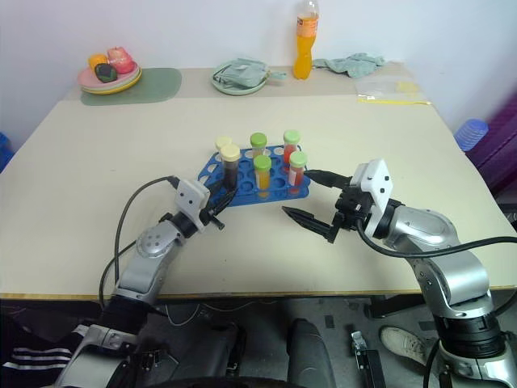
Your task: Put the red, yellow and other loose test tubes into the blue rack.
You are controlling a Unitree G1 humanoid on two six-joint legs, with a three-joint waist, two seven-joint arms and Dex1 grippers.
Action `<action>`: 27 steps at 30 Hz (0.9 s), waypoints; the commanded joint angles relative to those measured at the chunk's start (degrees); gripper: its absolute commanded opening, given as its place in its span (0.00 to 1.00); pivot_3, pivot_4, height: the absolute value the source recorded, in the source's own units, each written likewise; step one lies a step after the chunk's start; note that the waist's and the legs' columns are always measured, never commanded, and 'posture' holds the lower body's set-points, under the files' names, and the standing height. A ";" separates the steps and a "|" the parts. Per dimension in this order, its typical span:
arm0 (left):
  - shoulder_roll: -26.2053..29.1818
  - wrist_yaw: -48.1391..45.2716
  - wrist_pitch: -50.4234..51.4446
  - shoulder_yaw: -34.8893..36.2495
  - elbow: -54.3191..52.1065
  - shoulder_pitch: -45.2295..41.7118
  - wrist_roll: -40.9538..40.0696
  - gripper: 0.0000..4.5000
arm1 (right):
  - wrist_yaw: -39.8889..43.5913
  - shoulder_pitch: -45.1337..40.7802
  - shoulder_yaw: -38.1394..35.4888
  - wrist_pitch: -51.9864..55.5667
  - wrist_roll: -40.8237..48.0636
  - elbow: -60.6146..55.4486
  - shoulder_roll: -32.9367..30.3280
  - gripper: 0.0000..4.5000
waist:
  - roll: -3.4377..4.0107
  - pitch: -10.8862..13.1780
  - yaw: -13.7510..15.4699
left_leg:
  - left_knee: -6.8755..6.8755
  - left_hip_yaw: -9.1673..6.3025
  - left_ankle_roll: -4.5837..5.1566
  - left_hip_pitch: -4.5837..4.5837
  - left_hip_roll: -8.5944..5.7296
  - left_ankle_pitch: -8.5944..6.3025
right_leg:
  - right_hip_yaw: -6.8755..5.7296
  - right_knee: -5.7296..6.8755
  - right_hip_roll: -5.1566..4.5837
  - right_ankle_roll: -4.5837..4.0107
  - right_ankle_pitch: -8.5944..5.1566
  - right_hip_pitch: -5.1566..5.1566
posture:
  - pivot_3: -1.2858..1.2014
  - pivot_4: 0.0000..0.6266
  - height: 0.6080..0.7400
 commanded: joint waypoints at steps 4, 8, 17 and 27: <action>-0.03 -2.90 0.23 -0.17 -2.48 1.35 -1.65 0.30 | -0.57 -0.73 -1.61 -0.75 0.54 -2.36 0.20 1.00 | 0.00 -0.01 0.00 | 0.00 0.00 0.00 0.00 0.00 0.00 | 0.00 0.00 0.00 0.00 0.00 0.00 | 0.52 0.24 1.00; -0.03 -2.38 -1.49 0.37 -3.14 1.44 -0.89 0.73 | -0.60 -0.71 -1.58 -0.71 0.62 -2.43 0.07 1.00 | 0.01 -0.01 0.03 | 0.00 0.00 0.00 0.00 0.00 0.00 | 0.00 0.00 0.00 0.00 0.00 0.01 | 0.52 0.24 1.00; 3.28 -5.60 -1.71 3.02 -8.02 2.92 -4.52 0.99 | 0.02 -0.83 -1.53 -1.46 0.20 -1.16 0.21 1.00 | 0.01 -0.01 -0.17 | 0.00 -0.01 0.00 0.00 0.02 0.00 | 0.00 0.00 0.02 0.00 0.00 -0.02 | 0.52 0.24 1.00; 18.48 -17.16 13.12 16.34 -21.83 9.67 -23.48 0.99 | 3.21 1.70 -3.39 -1.49 0.55 -0.24 -1.88 1.00 | 0.03 -0.01 -0.10 | -0.02 -0.01 0.04 0.00 0.04 -0.02 | 0.01 0.01 0.03 -0.01 -0.01 -0.03 | 0.52 0.24 1.00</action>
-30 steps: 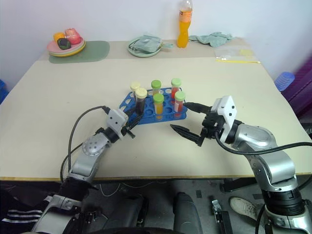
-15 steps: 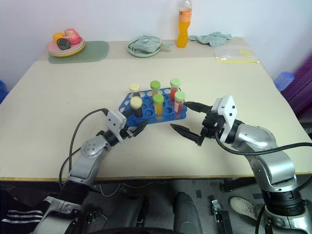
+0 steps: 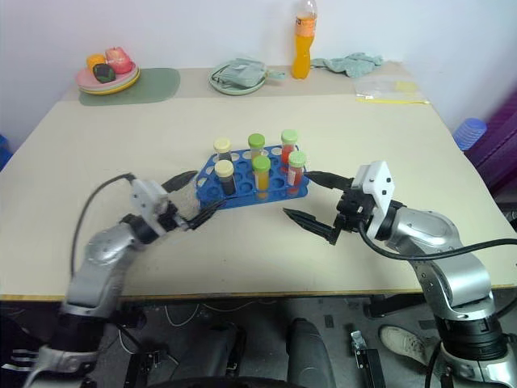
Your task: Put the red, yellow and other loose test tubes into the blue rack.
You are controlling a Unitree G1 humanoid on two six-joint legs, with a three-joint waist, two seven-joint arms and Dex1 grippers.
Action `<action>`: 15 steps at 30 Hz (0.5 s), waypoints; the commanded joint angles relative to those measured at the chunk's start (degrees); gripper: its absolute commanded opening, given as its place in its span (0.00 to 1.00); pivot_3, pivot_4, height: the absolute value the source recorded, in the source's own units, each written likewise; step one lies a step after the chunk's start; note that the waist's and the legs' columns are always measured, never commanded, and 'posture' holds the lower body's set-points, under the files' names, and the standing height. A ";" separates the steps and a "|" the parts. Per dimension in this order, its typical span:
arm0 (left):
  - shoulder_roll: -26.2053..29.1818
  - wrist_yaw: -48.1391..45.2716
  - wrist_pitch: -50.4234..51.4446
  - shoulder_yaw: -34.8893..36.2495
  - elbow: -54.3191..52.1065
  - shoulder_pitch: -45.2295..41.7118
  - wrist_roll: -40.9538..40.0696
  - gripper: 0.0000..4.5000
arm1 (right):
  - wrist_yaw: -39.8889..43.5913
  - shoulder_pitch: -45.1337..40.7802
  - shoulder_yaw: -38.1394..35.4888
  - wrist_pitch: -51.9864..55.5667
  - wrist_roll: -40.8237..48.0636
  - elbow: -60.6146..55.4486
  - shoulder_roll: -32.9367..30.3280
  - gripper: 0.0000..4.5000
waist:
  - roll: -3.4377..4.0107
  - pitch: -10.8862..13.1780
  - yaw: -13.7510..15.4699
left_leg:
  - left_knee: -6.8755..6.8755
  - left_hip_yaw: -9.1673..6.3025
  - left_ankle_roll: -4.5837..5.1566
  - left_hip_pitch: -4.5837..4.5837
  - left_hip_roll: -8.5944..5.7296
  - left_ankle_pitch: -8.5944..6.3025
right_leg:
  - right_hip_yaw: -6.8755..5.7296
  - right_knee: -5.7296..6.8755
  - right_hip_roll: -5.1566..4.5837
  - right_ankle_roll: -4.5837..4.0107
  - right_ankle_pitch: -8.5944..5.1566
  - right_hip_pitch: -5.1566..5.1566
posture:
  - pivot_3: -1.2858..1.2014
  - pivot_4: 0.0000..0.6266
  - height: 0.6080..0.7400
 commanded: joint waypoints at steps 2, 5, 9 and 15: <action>6.62 -7.48 5.62 7.59 -2.96 2.62 -9.29 0.99 | 1.86 0.45 -2.05 -1.53 0.06 0.22 -0.99 1.00 | 0.03 -0.01 -0.05 | 0.00 0.00 0.00 0.00 0.00 0.00 | 0.00 0.00 0.00 0.00 0.00 0.01 | 0.52 0.24 1.00; 13.68 -19.77 6.79 12.55 1.50 7.13 -13.60 0.99 | 1.80 1.42 -2.60 -2.57 -1.12 1.53 -0.69 1.00 | 0.07 -0.02 -0.38 | -0.05 0.02 0.01 0.01 0.05 -0.01 | 0.00 -0.01 0.04 -0.02 -0.01 -0.02 | 0.52 0.24 1.00; 15.70 -25.34 1.09 14.59 6.68 7.08 -11.71 0.99 | 2.52 2.24 -2.67 -4.56 -2.62 3.19 -0.38 1.00 | 0.11 -0.04 0.07 | -0.06 0.03 0.02 0.03 0.03 -0.02 | -0.01 -0.02 0.02 -0.03 -0.02 0.03 | 0.52 0.24 1.00; 17.43 -30.26 -2.95 16.23 10.69 5.69 -10.67 0.99 | 5.51 1.99 -4.42 -7.65 -3.95 7.67 -1.81 1.00 | 0.10 -0.04 -0.04 | -0.06 0.01 0.03 0.03 0.03 -0.03 | -0.02 -0.05 -0.01 -0.02 -0.01 0.05 | 0.52 0.24 1.00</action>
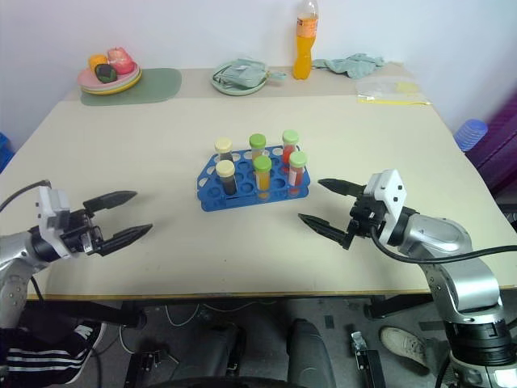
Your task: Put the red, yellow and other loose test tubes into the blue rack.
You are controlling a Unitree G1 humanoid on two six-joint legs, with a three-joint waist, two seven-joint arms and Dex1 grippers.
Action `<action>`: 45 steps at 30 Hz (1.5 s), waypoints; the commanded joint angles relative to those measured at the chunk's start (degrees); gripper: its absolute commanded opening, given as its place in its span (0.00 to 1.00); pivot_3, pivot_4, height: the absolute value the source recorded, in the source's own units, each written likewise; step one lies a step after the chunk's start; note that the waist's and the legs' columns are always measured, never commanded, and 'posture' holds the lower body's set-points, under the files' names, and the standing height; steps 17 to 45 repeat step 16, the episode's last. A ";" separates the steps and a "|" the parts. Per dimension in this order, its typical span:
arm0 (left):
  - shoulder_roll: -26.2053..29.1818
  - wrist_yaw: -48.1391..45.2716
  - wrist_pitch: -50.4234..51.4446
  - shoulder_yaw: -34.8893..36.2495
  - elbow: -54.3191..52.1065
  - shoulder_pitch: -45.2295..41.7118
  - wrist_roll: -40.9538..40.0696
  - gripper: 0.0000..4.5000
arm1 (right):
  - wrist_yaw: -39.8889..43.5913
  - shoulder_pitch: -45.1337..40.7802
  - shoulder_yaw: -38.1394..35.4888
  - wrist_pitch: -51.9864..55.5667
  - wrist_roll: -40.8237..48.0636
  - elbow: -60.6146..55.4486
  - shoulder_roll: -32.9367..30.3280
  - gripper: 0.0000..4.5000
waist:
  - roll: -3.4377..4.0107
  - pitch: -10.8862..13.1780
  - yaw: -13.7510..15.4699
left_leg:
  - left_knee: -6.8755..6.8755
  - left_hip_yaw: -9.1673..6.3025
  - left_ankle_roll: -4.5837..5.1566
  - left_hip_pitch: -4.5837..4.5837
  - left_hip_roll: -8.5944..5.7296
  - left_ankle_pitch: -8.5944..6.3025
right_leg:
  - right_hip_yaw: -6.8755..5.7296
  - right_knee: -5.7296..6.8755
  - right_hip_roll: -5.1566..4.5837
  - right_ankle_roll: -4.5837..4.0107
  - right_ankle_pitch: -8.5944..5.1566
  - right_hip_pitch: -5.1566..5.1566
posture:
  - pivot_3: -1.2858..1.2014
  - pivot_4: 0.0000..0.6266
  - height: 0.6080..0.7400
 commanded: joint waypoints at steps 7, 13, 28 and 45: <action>-1.51 -1.51 -2.38 -1.50 -1.21 -1.61 1.27 0.99 | 4.45 4.18 -3.80 -7.74 -2.64 4.32 -1.74 1.00 | 0.01 -0.01 0.05 | -0.03 0.00 0.00 0.01 0.02 0.00 | 0.00 0.00 0.01 0.00 0.00 0.00 | 0.52 0.24 1.00; -4.89 0.17 -2.41 -5.31 -4.05 -0.55 2.87 0.99 | 2.45 4.33 -3.74 -7.17 -3.03 2.38 -1.22 1.00 | 0.04 -0.01 -0.30 | -0.03 0.02 0.01 0.05 0.04 -0.01 | 0.03 0.03 0.02 0.00 0.00 -0.02 | 0.52 0.24 1.00; -6.49 0.84 -3.10 -6.50 -2.57 -2.29 3.21 0.99 | 1.67 3.47 -3.87 -5.62 -2.52 1.33 -1.86 1.00 | 0.05 -0.01 -0.27 | -0.04 0.03 0.00 0.05 0.04 -0.01 | 0.03 0.04 0.02 0.00 0.00 -0.02 | 0.52 0.24 1.00; -6.49 0.84 -3.10 -6.50 -2.57 -2.29 3.21 0.99 | 1.67 3.47 -3.87 -5.62 -2.52 1.33 -1.86 1.00 | 0.05 -0.01 -0.27 | -0.04 0.03 0.00 0.05 0.04 -0.01 | 0.03 0.04 0.02 0.00 0.00 -0.02 | 0.52 0.24 1.00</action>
